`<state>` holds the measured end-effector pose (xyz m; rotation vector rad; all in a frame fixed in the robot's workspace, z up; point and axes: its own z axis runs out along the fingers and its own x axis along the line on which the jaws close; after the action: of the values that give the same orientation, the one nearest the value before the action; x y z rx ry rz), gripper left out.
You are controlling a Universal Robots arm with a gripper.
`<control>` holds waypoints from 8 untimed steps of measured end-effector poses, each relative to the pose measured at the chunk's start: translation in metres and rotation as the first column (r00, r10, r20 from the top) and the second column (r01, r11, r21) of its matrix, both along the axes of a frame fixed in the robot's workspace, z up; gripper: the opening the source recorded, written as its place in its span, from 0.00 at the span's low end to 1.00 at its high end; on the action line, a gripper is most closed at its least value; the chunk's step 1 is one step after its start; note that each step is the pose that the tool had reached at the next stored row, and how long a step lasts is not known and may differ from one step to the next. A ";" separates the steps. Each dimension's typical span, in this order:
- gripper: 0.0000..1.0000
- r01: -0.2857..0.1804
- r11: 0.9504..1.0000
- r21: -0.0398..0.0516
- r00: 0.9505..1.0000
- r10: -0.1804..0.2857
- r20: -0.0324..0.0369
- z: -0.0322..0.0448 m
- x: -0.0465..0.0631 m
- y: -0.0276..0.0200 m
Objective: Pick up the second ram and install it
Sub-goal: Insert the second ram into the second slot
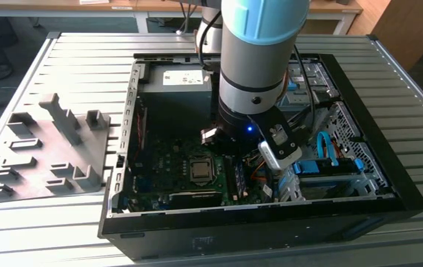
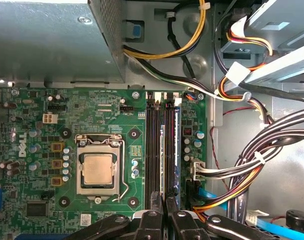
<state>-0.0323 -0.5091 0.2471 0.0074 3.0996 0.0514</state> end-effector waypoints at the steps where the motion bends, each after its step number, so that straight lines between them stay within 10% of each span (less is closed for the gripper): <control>1: 0.14 0.000 1.000 0.000 1.000 0.000 0.000 -0.0021 0.000 0.0000; 8: 0.14 0.000 1.000 0.000 1.000 0.000 0.000 -0.0057 0.000 0.0000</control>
<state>-0.0324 -0.5091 0.2414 0.0075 3.0996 0.0516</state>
